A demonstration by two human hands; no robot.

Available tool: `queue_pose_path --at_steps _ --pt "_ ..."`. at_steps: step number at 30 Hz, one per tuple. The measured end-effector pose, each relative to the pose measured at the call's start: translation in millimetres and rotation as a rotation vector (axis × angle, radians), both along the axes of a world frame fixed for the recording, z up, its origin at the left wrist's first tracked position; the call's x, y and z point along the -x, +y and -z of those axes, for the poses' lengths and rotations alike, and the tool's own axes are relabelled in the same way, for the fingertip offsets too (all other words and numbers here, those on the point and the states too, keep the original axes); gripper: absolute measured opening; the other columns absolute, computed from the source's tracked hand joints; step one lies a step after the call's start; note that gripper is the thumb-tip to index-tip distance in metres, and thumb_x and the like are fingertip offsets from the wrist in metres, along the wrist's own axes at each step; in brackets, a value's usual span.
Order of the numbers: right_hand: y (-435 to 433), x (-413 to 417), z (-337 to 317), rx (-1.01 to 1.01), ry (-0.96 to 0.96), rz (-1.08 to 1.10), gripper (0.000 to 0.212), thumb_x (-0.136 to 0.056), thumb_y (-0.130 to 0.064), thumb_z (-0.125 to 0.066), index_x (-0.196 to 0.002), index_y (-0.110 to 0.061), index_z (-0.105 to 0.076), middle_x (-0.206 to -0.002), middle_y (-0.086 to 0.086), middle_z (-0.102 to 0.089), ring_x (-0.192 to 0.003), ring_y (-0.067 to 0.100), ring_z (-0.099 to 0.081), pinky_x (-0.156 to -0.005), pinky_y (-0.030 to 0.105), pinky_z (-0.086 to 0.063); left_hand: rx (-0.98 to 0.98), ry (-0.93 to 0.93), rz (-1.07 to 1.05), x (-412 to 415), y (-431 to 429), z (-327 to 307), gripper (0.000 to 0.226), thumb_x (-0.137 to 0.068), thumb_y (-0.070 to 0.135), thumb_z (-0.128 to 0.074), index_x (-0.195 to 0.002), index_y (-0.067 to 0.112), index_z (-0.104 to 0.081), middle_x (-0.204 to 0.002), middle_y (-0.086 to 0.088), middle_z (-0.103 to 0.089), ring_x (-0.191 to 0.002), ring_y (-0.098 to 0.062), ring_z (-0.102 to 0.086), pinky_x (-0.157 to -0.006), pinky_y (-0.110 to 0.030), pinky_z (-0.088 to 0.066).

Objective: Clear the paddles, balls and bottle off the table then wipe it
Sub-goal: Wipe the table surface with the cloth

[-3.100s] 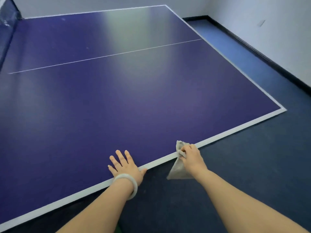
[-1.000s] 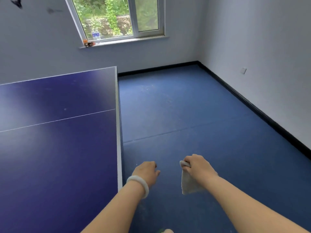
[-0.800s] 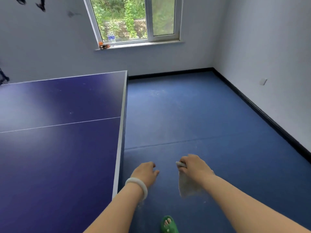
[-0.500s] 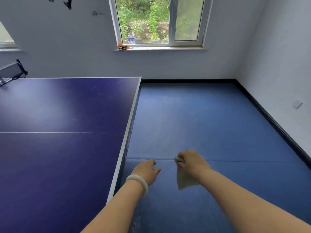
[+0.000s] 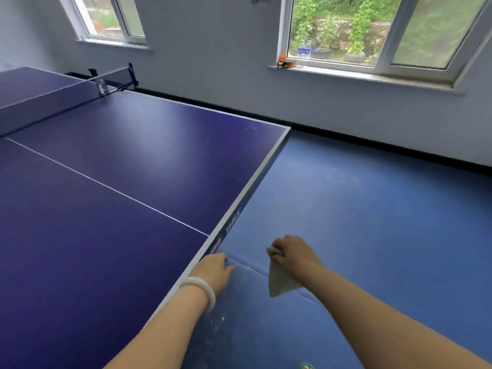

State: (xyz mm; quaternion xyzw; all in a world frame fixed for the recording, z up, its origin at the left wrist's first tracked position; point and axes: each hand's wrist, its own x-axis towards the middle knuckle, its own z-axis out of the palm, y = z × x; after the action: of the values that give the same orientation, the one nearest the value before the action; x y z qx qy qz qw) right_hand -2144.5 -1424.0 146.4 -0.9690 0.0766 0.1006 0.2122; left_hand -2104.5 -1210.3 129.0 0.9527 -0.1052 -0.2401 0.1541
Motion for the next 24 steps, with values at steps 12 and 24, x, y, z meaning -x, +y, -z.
queue_pose_path --at_steps 12,24 --pt "-21.4 -136.7 31.0 -0.058 -0.017 -0.423 0.02 -0.098 -0.023 -0.051 -0.093 -0.008 -0.063 -0.092 0.003 -0.049 -0.088 0.018 -0.045 -0.07 0.027 -0.033 -0.093 -0.097 -0.429 -48.9 -11.3 -3.2 0.032 -0.1 0.035 -0.048 -0.126 0.016 -0.053 -0.114 -0.001 -0.054 -0.096 -0.02 -0.057 -0.082 -0.036 -0.051" --pt "54.4 -247.9 50.4 -0.04 -0.21 -0.736 0.024 -0.099 -0.039 -0.052 -0.104 -0.024 -0.071 -0.103 -0.008 -0.051 -0.095 0.009 -0.04 -0.072 0.023 -0.037 -0.248 -0.081 -0.695 -119.3 52.3 59.8 0.058 -0.099 0.043 -0.046 -0.148 0.016 -0.03 -0.153 -0.006 -0.028 -0.136 -0.026 -0.034 -0.108 -0.039 -0.037"
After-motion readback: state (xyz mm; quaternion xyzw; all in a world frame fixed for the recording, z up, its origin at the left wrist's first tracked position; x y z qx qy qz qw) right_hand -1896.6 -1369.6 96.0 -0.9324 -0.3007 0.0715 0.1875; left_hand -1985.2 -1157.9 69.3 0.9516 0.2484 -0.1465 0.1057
